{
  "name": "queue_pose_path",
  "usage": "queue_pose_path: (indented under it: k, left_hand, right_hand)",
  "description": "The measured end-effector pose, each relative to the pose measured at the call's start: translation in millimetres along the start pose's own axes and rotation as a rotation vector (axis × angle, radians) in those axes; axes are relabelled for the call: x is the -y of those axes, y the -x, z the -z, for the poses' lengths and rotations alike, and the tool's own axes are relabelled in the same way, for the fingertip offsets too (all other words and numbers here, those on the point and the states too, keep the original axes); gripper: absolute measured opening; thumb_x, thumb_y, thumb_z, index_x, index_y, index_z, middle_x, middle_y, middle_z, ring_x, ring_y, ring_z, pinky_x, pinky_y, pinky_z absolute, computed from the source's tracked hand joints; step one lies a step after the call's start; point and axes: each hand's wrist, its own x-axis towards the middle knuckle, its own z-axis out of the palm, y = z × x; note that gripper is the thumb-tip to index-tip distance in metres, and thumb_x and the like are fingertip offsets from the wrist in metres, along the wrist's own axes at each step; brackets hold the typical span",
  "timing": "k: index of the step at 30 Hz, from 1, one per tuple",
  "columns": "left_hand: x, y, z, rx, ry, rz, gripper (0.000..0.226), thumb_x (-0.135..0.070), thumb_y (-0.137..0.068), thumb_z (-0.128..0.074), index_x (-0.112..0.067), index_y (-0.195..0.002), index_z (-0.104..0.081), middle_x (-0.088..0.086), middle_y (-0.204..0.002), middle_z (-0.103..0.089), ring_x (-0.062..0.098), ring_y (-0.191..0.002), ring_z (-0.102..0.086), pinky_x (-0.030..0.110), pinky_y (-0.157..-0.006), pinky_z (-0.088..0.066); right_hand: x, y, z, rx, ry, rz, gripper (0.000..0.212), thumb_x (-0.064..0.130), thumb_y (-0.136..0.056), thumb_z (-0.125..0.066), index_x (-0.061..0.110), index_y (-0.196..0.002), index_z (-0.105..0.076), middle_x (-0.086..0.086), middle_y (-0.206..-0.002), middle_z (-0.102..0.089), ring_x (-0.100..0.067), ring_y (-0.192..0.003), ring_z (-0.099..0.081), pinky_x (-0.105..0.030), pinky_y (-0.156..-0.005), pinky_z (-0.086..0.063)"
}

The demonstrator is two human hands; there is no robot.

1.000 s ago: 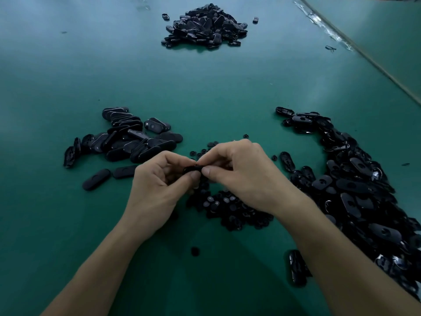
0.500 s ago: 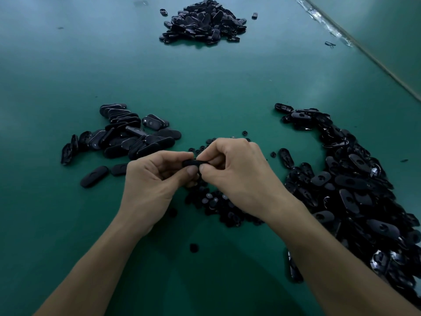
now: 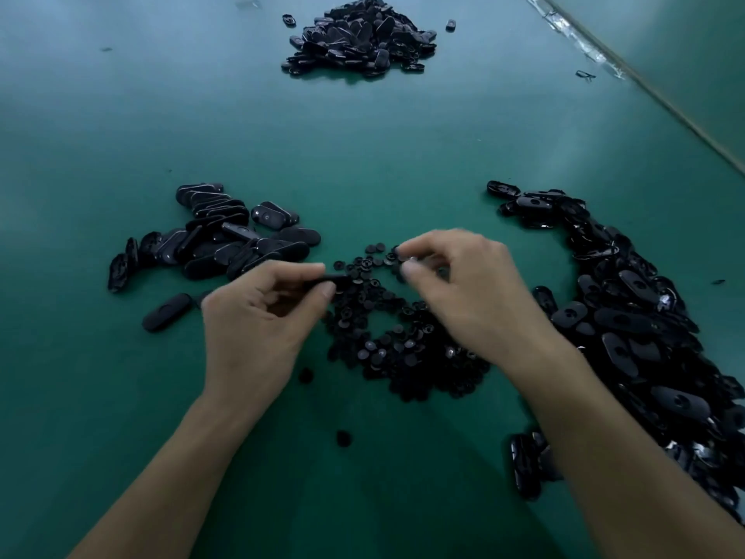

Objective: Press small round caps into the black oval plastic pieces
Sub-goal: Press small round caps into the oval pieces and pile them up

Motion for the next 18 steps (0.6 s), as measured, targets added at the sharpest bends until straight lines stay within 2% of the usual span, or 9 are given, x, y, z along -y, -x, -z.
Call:
queue_pose_path:
  k: [3, 6, 8, 10, 12, 15, 18]
  left_hand:
    - [6, -7, 9, -0.118, -0.049, -0.006, 0.022, -0.013, -0.086, -0.078, -0.029, -0.101, -0.073, -0.009, -0.086, -0.076, 0.01, -0.069, -0.074, 0.021, -0.068, -0.059]
    - [13, -14, 17, -0.187, -0.134, 0.015, 0.021, -0.016, -0.089, -0.075, -0.022, -0.109, -0.072, 0.0, -0.093, -0.075, 0.009, -0.07, -0.073, 0.022, -0.069, -0.06]
    - [15, -18, 22, -0.187, -0.244, 0.035, 0.023, -0.02, -0.089, -0.076, -0.025, -0.111, -0.072, -0.01, -0.089, -0.073, -0.001, -0.071, -0.07, 0.02, -0.072, -0.059]
    - [15, -19, 24, -0.17, -0.352, 0.032, 0.025, -0.023, -0.086, -0.077, -0.025, -0.111, -0.073, -0.022, -0.086, -0.068, -0.011, -0.07, -0.064, 0.007, -0.074, -0.052]
    - [13, -18, 23, -0.149, -0.419, 0.015, 0.027, -0.022, -0.086, -0.078, -0.02, -0.112, -0.074, -0.025, -0.083, -0.063, -0.012, -0.069, -0.06, 0.0, -0.07, -0.046]
    - [12, -17, 24, -0.148, -0.449, 0.007, 0.028, -0.019, -0.085, -0.078, -0.018, -0.112, -0.072, -0.022, -0.08, -0.061, -0.011, -0.066, -0.057, -0.002, -0.067, -0.042]
    - [14, -18, 25, -0.161, -0.472, 0.02, 0.025, -0.018, -0.085, -0.078, -0.019, -0.109, -0.07, -0.008, -0.087, -0.066, -0.005, -0.067, -0.059, -0.001, -0.066, -0.042]
  right_hand:
    - [-22, -5, 17, -0.052, 0.383, -0.215, 0.036, 0.033, -0.1, -0.055, 0.027, -0.135, -0.058, -0.005, -0.144, -0.049, -0.025, -0.131, -0.043, -0.04, -0.11, -0.034]
    - [-35, -6, 29, 0.035, 0.51, -0.44, 0.044, 0.038, -0.101, -0.047, 0.031, -0.144, -0.047, -0.01, -0.155, -0.035, -0.035, -0.14, -0.031, -0.049, -0.113, -0.026]
    - [-38, -5, 31, 0.084, 0.523, -0.501, 0.041, 0.035, -0.102, -0.045, 0.031, -0.143, -0.047, -0.011, -0.15, -0.041, -0.036, -0.136, -0.037, -0.049, -0.11, -0.031]
    - [-40, -2, 30, 0.085, 0.52, -0.498, 0.037, 0.028, -0.102, -0.046, 0.029, -0.139, -0.051, -0.01, -0.138, -0.052, -0.036, -0.126, -0.047, -0.048, -0.103, -0.04]
    - [-41, 0, 30, 0.053, 0.491, -0.478, 0.035, 0.018, -0.1, -0.049, 0.026, -0.134, -0.055, -0.011, -0.129, -0.057, -0.035, -0.115, -0.054, -0.049, -0.097, -0.048]
    - [-41, 0, 33, -0.009, 0.407, -0.478, 0.031, 0.012, -0.097, -0.055, 0.026, -0.123, -0.064, -0.01, -0.121, -0.062, -0.034, -0.105, -0.059, -0.048, -0.09, -0.052]
    - [-43, 0, 35, -0.07, 0.387, -0.461, 0.027, 0.011, -0.095, -0.061, 0.027, -0.115, -0.068, -0.007, -0.117, -0.067, -0.032, -0.108, -0.061, -0.048, -0.096, -0.05]
